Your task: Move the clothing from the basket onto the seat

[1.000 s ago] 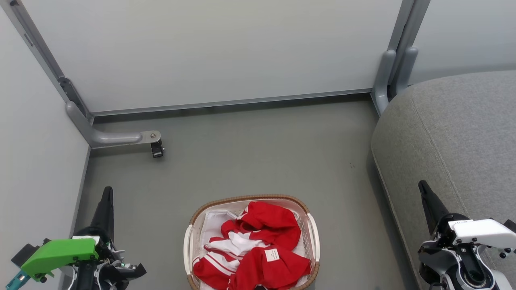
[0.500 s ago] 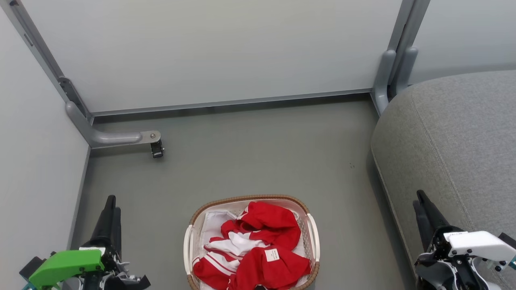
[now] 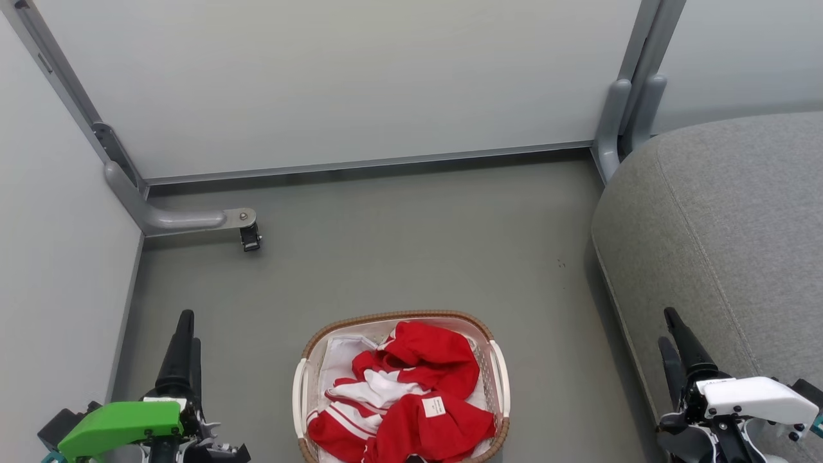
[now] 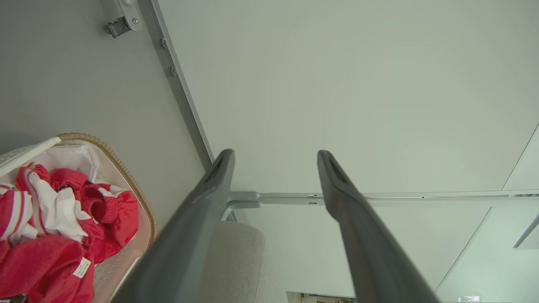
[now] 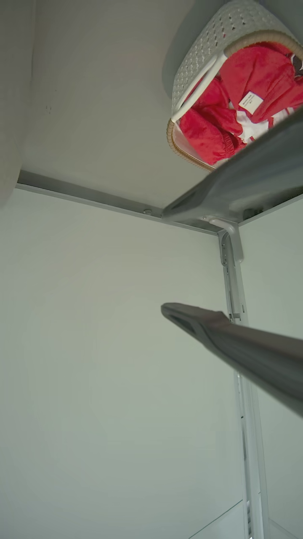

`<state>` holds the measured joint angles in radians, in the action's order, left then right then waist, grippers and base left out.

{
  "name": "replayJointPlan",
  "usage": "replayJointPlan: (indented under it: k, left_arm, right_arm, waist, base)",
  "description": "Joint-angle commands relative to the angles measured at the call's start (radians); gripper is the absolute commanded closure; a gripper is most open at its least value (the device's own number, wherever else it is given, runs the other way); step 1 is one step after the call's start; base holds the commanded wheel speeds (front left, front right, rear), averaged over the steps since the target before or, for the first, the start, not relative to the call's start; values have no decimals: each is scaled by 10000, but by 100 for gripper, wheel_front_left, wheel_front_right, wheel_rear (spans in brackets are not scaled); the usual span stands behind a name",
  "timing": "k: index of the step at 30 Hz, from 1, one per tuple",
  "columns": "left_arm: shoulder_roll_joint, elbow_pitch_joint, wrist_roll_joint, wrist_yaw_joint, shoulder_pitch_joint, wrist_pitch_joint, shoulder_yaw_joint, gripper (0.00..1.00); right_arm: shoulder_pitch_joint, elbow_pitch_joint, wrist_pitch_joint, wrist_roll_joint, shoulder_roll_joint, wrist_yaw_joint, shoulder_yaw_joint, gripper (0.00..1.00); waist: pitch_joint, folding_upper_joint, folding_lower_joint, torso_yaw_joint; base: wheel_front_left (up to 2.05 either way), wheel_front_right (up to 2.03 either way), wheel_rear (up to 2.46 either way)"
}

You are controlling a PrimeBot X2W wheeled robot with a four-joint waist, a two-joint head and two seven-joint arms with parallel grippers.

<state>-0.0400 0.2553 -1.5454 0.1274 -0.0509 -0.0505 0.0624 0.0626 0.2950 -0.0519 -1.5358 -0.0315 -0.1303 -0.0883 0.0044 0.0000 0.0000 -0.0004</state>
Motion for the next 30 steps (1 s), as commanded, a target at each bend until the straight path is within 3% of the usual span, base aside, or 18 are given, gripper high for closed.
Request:
replayJointPlan:
  k: [1,30]
  left_arm:
    - [-39,-297,376,16,-61,117,-46,0]
    - [-72,-1113,5377,-398,241,1239,-703,0]
  right_arm:
    - [140,-165,123,330,-80,-1,-17,0]
    - [20,-994,1249,5424,-129,-3,432,0]
  waist:
    - [4,0,0,0]
    - [156,0,0,-6]
  base:
    - [0,0,0]
    - [0,0,0]
